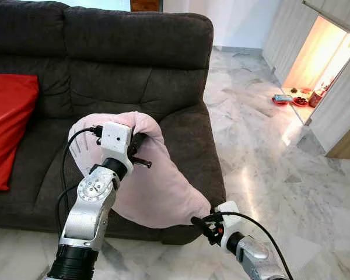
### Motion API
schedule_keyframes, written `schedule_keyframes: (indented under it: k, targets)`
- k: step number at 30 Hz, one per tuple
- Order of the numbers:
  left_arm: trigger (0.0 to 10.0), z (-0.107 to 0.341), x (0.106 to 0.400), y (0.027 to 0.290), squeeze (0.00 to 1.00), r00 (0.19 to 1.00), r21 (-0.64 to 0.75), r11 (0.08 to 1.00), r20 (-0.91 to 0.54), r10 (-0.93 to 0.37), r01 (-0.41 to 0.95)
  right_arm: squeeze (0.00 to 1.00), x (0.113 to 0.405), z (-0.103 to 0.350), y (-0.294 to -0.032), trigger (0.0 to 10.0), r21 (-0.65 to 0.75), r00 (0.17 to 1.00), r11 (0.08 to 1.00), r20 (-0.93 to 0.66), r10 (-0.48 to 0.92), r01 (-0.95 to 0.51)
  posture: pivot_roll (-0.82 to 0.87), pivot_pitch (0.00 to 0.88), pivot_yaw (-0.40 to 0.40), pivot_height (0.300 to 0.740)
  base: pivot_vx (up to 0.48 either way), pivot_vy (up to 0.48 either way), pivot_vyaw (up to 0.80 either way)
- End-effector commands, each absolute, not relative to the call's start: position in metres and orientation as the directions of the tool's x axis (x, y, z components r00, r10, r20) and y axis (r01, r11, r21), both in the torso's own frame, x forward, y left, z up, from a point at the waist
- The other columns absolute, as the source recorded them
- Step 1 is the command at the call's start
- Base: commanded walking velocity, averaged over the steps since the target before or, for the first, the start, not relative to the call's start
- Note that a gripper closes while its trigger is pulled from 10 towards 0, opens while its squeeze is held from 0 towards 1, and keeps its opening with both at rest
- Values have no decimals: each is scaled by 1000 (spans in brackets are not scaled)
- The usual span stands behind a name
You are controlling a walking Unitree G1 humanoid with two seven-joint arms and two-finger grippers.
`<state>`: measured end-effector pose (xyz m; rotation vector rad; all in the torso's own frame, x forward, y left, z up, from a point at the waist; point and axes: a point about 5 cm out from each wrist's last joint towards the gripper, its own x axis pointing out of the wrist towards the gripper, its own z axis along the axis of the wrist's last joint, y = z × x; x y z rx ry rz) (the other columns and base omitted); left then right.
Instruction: Move the pillow to the sofa from floor
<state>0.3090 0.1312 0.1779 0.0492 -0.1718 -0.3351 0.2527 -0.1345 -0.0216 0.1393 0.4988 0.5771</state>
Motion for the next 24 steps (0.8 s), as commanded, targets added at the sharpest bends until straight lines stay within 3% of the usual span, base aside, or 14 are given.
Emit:
schedule_keyframes:
  k: [1, 6, 13, 19, 24]
  targets:
    - [10000, 194, 307, 122, 0, 903, 86, 930, 221, -368, 358, 0, 258, -14, -130, 10000, 285, 718, 807, -368, 590, -517, 53, 0, -95, 740, 0, 0, 0]
    - [10000, 195, 307, 122, 0, 902, 87, 930, 223, -369, 358, 0, 267, -5, -128, 10000, 288, 708, 791, -353, 612, -540, 55, 0, -97, 740, 0, 0, 0]
    - [10000, 195, 307, 120, 0, 901, 85, 929, 225, -371, 361, 0, 275, 3, -131, 10000, 169, 743, 824, -363, 562, -541, 55, 0, -98, 740, 0, 0, 0]
    - [10000, 195, 307, 120, 0, 901, 85, 929, 224, -371, 361, 0, 280, 1, -144, 10000, 57, 833, 911, -385, 398, -409, 59, 0, -98, 740, 0, 0, 0]
    - [10000, 195, 308, 120, 0, 902, 87, 929, 223, -370, 360, 0, 278, 0, -148, 10000, 47, 852, 927, -377, 363, -373, 57, 0, -97, 740, 0, 0, 0]
